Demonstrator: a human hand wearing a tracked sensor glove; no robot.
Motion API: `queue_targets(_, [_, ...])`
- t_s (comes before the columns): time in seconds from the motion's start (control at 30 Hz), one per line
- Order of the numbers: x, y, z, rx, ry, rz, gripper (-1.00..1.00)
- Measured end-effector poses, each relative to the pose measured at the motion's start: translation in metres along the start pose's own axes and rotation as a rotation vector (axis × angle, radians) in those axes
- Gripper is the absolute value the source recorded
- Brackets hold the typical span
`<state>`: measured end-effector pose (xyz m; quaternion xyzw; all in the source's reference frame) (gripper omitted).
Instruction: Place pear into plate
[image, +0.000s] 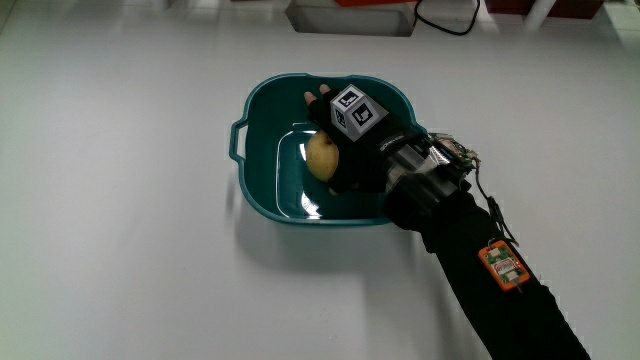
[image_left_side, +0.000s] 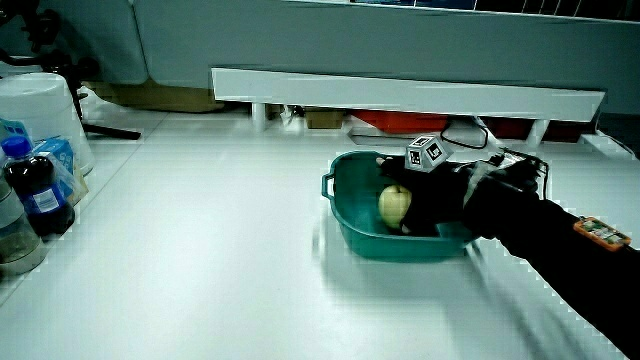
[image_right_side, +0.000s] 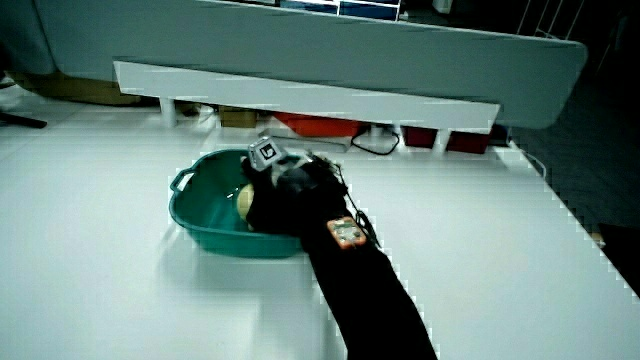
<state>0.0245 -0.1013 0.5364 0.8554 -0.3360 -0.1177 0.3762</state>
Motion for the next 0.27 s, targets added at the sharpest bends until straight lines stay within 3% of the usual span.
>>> queue_targets(0.13, [0.003,0.000,-0.002,-0.003,0.011,-0.005,-1.00])
queue_targets(0.27, [0.013,-0.003,-0.004,0.000,0.032,-0.025,-1.00])
